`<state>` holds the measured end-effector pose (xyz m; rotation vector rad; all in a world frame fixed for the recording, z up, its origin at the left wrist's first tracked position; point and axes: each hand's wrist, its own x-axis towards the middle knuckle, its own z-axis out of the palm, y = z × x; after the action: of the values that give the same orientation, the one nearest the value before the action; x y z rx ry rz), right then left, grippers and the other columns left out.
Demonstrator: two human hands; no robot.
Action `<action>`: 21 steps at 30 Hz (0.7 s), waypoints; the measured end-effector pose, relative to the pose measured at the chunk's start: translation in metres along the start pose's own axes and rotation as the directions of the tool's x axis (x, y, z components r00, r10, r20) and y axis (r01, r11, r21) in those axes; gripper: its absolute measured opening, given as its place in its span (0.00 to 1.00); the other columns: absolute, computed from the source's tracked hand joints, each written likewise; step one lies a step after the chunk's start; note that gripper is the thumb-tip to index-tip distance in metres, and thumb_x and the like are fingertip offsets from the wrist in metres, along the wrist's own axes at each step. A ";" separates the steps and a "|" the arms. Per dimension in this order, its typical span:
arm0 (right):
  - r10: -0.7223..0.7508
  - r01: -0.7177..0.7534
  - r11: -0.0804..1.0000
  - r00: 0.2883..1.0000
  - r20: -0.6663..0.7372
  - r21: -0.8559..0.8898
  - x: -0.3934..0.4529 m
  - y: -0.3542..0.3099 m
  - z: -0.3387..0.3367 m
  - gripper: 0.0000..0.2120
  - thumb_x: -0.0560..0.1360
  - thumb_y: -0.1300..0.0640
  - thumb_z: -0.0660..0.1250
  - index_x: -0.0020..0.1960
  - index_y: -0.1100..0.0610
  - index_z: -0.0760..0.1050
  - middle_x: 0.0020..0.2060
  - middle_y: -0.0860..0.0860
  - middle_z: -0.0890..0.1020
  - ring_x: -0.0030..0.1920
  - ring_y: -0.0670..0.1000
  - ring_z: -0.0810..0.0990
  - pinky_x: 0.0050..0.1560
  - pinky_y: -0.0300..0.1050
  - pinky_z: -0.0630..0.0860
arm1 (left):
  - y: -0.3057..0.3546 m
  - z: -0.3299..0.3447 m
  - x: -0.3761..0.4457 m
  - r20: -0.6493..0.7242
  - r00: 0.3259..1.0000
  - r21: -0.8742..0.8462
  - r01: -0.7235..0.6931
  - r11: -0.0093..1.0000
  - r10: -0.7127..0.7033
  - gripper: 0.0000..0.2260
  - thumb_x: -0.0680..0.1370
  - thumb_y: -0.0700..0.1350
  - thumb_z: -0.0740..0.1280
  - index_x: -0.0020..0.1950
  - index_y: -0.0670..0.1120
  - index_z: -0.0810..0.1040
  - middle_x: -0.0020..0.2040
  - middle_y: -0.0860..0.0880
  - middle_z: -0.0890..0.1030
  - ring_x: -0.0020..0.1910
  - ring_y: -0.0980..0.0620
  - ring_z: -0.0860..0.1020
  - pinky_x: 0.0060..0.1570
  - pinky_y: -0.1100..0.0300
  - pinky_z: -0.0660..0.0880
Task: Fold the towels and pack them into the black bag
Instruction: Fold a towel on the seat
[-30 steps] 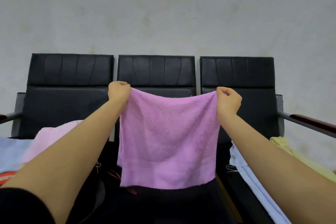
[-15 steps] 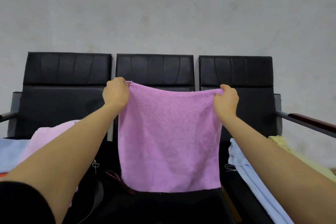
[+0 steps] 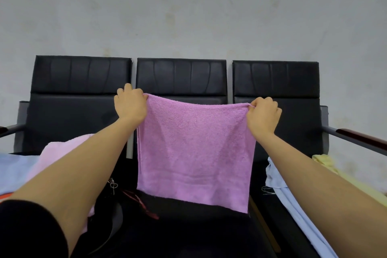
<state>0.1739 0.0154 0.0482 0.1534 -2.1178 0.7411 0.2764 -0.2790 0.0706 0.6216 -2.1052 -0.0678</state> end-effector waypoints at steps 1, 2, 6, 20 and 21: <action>-0.010 0.010 1.000 1.000 0.005 0.006 0.000 0.000 0.000 0.07 0.78 0.64 0.61 0.49 0.60 0.78 0.48 0.57 0.77 0.52 0.57 0.73 0.53 0.49 0.65 | 0.001 -0.001 0.000 0.015 1.000 -0.029 0.003 1.000 -0.003 0.15 0.82 0.47 0.58 0.47 0.39 0.79 0.51 0.40 0.76 0.50 0.39 0.75 0.49 0.48 0.70; -0.019 0.019 1.000 1.000 0.014 0.014 0.000 -0.001 0.001 0.06 0.77 0.64 0.62 0.48 0.61 0.78 0.48 0.57 0.78 0.51 0.57 0.73 0.52 0.48 0.66 | 0.001 -0.001 0.001 0.033 0.999 -0.075 0.023 0.997 -0.021 0.15 0.82 0.45 0.58 0.44 0.38 0.79 0.47 0.40 0.78 0.46 0.39 0.76 0.44 0.49 0.71; -0.022 0.020 0.999 0.999 0.044 0.044 0.001 -0.001 0.000 0.05 0.75 0.66 0.64 0.44 0.62 0.78 0.44 0.57 0.77 0.49 0.56 0.74 0.48 0.49 0.71 | 0.002 -0.001 0.000 0.053 0.994 -0.182 0.099 0.978 -0.090 0.14 0.81 0.43 0.58 0.42 0.37 0.78 0.41 0.42 0.76 0.37 0.43 0.73 0.36 0.54 0.67; 0.064 -0.096 0.983 0.978 0.197 0.157 -0.008 0.009 0.008 0.03 0.79 0.66 0.59 0.49 0.62 0.71 0.45 0.58 0.77 0.40 0.54 0.75 0.37 0.47 0.70 | -0.004 0.010 -0.029 0.101 0.988 -0.158 0.127 0.979 -0.112 0.15 0.83 0.50 0.54 0.48 0.41 0.73 0.48 0.44 0.72 0.38 0.46 0.71 0.40 0.53 0.66; 0.068 -0.102 0.980 0.980 0.188 0.173 -0.008 0.010 0.007 0.02 0.79 0.65 0.60 0.49 0.63 0.71 0.44 0.58 0.77 0.40 0.55 0.75 0.37 0.47 0.72 | -0.005 0.011 -0.031 0.101 0.990 -0.137 0.110 0.984 -0.096 0.15 0.83 0.50 0.53 0.47 0.41 0.72 0.46 0.44 0.72 0.38 0.46 0.71 0.39 0.53 0.66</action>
<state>0.1706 0.0183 0.0347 0.2378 -2.2373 1.0060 0.2841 -0.2708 0.0394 0.6519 -2.1358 -0.3085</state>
